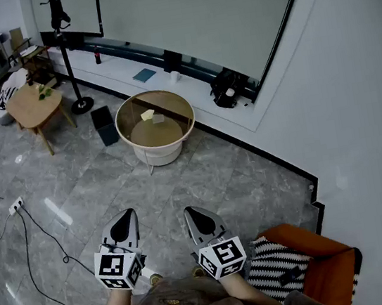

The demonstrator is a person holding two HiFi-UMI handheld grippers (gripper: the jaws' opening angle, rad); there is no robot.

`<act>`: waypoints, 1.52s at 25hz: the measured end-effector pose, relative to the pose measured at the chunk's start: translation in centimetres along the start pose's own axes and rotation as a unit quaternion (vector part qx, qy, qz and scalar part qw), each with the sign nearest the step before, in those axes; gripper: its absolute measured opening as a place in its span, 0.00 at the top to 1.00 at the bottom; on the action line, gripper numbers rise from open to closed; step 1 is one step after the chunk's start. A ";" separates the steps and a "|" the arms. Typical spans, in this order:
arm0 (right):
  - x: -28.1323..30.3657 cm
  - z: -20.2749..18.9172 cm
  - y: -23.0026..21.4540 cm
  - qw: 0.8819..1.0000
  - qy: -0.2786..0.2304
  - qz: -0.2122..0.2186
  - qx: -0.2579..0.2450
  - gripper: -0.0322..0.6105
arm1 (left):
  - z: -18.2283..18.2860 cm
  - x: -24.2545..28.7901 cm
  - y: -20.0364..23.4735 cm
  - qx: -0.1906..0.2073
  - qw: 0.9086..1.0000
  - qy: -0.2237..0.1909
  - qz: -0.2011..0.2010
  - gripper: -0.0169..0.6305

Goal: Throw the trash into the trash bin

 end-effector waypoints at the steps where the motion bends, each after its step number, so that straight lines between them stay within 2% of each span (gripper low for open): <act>1: 0.0 0.0 0.2 1.000 -0.003 0.002 0.005 0.92 | -0.1 -0.1 0.1 -0.001 1.000 0.000 -0.001 0.96; 14: -0.1 -2.6 4.8 1.000 -0.017 -0.005 0.010 0.92 | -1.8 -2.6 3.8 0.003 1.000 0.000 -0.022 0.96; 18: 0.6 -2.6 5.4 1.000 -0.016 -0.011 0.011 0.92 | -1.6 -2.6 4.7 -0.007 1.000 0.001 -0.026 0.96; 26: 5.0 -2.3 3.6 1.000 -0.009 -0.017 0.001 0.92 | -2.3 1.3 6.9 -0.004 0.999 0.000 -0.040 0.96; 38: 14.4 -0.3 -3.3 1.000 0.001 -0.028 0.014 0.92 | -1.5 12.3 11.1 0.000 0.999 0.012 -0.052 0.96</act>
Point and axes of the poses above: the fingertips, and each gripper's own axes: x forward along the fingers, y to its left, z out of its top, the point moved 6 cm from there along -x, backward along the fingers, and after that the axes turned 8 degrees about x, right-handed, at the moved point
